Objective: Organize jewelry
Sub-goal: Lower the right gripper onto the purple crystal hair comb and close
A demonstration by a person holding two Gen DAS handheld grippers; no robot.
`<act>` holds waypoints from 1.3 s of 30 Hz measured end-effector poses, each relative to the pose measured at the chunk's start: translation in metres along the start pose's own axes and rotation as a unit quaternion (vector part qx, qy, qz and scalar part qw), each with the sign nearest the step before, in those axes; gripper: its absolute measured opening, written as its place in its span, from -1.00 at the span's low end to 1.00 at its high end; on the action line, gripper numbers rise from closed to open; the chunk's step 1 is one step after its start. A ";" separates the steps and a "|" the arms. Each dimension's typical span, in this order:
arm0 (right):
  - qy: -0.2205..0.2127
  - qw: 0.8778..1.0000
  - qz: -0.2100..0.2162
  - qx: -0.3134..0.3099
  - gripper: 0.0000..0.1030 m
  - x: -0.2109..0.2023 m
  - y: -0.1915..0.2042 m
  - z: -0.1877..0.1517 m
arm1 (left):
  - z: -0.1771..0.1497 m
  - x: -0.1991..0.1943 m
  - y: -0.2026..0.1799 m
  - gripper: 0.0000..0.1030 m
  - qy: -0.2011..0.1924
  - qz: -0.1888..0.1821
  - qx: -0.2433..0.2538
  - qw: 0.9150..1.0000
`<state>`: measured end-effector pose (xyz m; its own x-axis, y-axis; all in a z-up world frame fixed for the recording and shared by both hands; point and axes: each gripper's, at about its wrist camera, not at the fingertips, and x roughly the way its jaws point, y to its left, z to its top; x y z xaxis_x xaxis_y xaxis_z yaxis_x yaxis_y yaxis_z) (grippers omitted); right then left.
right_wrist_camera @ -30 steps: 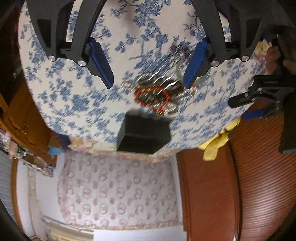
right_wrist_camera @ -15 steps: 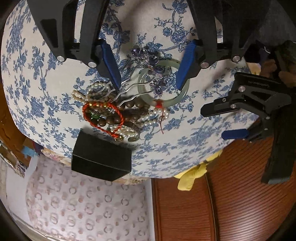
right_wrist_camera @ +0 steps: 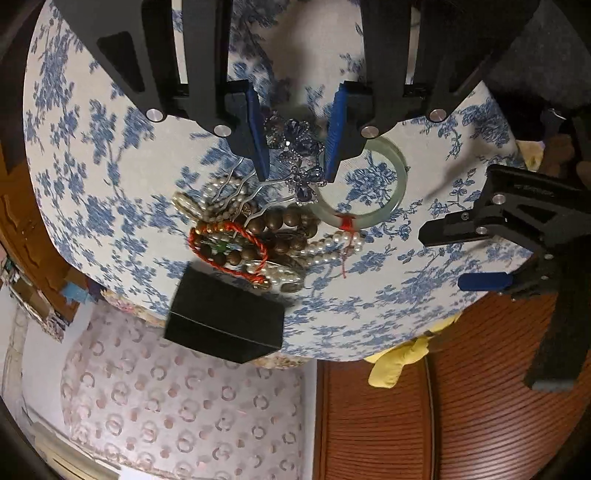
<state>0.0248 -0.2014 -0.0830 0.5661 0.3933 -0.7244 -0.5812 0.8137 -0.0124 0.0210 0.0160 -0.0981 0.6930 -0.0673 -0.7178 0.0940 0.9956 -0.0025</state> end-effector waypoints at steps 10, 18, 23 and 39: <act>-0.030 0.999 -0.004 0.043 -0.51 -0.039 -0.038 -0.007 | 0.009 -0.001 -0.029 0.86 0.004 -0.040 0.031 0.999; -0.043 0.996 0.020 0.076 -0.51 -0.053 -0.063 -0.009 | 0.012 0.011 -0.055 0.86 0.022 -0.073 0.062 0.995; -0.048 0.996 0.016 0.078 -0.51 -0.056 -0.066 -0.007 | 0.013 0.016 -0.061 0.85 0.028 -0.100 0.064 0.992; -0.058 0.995 0.007 0.077 -0.51 -0.066 -0.072 0.005 | 0.008 0.030 -0.077 0.34 0.040 -0.090 0.100 0.990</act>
<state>0.0326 -0.2840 -0.0310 0.6276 0.4437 -0.6398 -0.4978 0.8605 0.1085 0.0406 -0.0635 -0.1140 0.5941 -0.2301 -0.7708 0.3562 0.9344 -0.0044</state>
